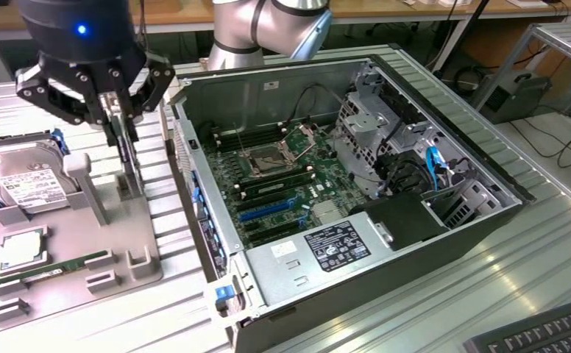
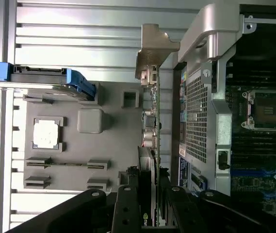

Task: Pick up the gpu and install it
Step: 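Pick up the gpu and move the gpu toward the slot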

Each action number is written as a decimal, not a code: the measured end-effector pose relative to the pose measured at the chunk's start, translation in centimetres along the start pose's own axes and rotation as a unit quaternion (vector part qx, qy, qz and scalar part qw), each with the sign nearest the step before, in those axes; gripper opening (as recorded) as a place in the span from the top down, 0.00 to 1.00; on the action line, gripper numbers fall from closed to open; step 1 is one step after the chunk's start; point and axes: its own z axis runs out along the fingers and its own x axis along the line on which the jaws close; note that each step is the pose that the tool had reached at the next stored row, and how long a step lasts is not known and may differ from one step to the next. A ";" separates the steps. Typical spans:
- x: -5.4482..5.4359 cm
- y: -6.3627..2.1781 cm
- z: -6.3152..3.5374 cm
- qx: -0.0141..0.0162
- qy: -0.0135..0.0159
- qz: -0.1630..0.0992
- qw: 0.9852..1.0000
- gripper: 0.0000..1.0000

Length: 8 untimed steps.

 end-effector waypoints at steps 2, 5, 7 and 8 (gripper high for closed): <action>-0.6 -0.06 -0.81 -0.005 0.000 -0.001 1.000 0.73; -1.7 -0.16 -1.93 -0.014 0.000 -0.002 1.000 0.73; -2.5 -0.24 -2.53 -0.018 0.000 -0.002 1.000 0.73; -2.9 -0.28 -2.78 -0.019 0.000 -0.003 1.000 0.73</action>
